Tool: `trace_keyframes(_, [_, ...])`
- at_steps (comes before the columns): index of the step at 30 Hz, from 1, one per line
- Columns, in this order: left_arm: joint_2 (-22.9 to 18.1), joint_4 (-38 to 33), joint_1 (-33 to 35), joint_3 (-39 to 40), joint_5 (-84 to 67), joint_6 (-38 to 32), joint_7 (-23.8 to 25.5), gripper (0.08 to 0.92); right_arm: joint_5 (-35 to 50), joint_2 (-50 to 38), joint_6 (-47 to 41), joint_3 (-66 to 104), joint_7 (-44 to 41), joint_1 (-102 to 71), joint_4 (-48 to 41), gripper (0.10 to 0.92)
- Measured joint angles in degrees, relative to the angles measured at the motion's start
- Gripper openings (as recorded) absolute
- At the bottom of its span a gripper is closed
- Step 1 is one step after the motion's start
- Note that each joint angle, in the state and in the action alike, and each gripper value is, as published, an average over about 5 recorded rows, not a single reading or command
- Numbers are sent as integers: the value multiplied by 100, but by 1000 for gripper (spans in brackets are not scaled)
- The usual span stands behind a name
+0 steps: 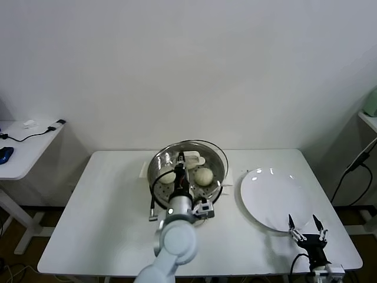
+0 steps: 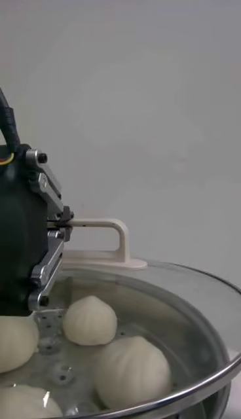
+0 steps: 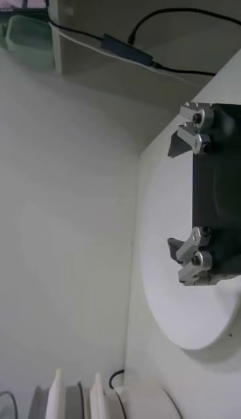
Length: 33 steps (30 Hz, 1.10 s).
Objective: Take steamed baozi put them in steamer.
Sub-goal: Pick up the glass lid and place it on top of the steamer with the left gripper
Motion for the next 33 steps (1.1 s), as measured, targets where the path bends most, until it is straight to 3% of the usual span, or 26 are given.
trace_keyframes(33, [-81,753,26,-115,302,-23,-610,142,-60,14,188,-5,-42,-39,-7,823])
